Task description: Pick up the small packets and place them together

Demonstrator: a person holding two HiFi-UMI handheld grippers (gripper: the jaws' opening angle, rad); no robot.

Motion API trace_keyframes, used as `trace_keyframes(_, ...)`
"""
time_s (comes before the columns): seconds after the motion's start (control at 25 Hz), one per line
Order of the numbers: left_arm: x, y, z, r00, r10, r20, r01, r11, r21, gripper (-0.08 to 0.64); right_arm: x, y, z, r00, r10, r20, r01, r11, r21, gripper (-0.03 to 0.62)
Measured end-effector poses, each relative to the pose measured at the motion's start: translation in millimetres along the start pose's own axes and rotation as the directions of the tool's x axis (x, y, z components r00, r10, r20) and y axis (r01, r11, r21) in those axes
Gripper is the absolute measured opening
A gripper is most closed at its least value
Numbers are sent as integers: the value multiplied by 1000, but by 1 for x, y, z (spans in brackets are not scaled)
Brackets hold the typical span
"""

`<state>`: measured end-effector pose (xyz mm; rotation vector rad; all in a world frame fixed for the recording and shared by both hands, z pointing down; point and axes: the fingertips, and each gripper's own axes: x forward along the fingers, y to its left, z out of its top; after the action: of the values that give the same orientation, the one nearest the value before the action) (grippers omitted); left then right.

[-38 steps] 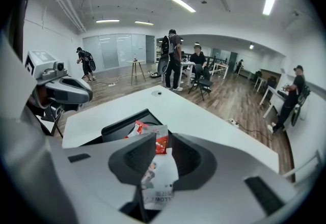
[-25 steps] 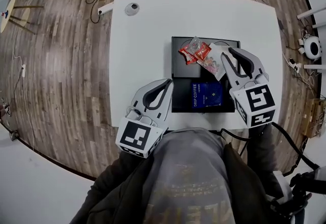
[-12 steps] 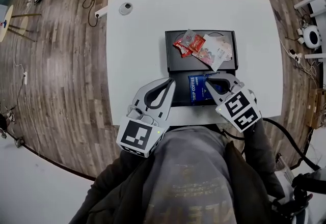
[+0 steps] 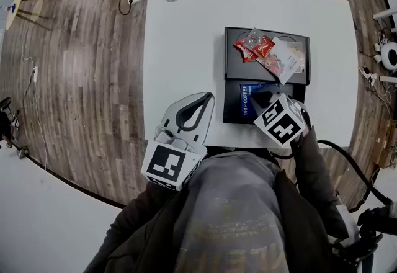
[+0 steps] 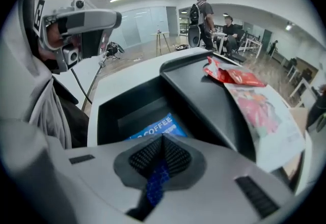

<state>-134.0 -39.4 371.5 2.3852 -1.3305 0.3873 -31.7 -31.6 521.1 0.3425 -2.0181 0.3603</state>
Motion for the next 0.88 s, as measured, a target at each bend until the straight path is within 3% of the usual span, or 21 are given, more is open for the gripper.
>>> trace_keyframes(0.24,-26,12,-7,999,46,9,-46,999,-21,3,5,30,30,993,59,101,-62,998,30,6)
trace_keyframes(0.44,-14,7,-3,999,16,28,-16,1000,-18,3,-26,1,11,988,-52,142,33,991,131,10)
trace_keyframes(0.56,2,-6,3,999,-25,27,25,1000,-5,3,-35,-21,-11,987,-106,118,80,975,206,92)
trace_keyframes(0.72,13,-21,9,998,-68,14,67,998,15,3,-31,-24,-14,987,-115,115,86,970,229,226)
trace_keyframes(0.88,16,-25,11,997,-80,6,80,996,28,3,-17,-24,-19,986,-122,115,86,958,272,284)
